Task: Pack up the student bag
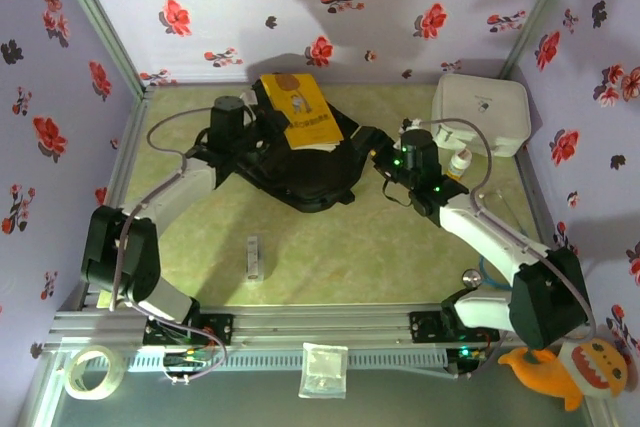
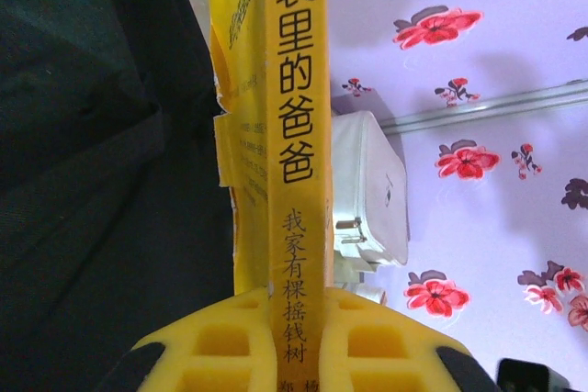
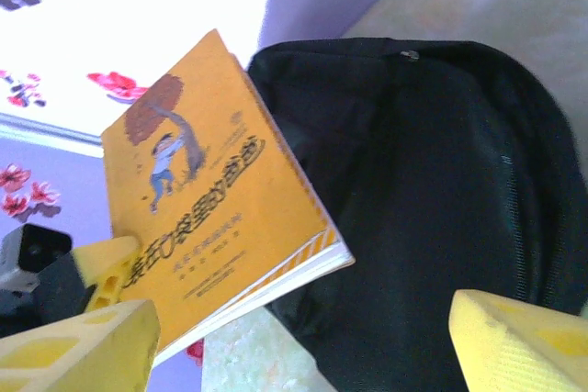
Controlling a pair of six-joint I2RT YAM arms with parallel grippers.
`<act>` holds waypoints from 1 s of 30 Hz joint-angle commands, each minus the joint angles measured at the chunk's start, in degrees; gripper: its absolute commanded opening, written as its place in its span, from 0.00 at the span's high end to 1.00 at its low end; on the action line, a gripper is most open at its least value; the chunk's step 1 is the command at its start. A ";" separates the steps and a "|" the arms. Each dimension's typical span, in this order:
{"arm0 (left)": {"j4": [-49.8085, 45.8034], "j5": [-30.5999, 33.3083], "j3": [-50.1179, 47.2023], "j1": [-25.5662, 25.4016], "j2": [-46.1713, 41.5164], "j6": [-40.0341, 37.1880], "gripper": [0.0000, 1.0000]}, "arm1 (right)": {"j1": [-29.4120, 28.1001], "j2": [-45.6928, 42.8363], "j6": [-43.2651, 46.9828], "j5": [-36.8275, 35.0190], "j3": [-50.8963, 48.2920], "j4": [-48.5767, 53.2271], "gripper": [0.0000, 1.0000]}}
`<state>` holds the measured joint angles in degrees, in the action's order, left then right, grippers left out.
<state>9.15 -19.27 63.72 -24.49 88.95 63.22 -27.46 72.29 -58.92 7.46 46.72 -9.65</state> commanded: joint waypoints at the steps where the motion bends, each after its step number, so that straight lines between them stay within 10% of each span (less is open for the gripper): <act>1: 8.81 1.37 3.54 -1.97 1.00 1.77 1.00 | 0.46 0.92 -6.10 2.03 -1.66 -3.61 0.17; 10: 12.25 7.13 3.26 -4.16 2.25 6.85 1.00 | 0.29 6.39 -23.91 6.19 -8.18 -28.63 0.15; 30: 17.40 8.71 4.06 -8.35 3.51 12.00 1.00 | -2.42 18.57 -35.91 4.73 0.87 -41.13 0.19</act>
<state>19.79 -11.51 64.58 -31.86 91.98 74.91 -29.74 89.80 -91.98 13.87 44.95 -47.33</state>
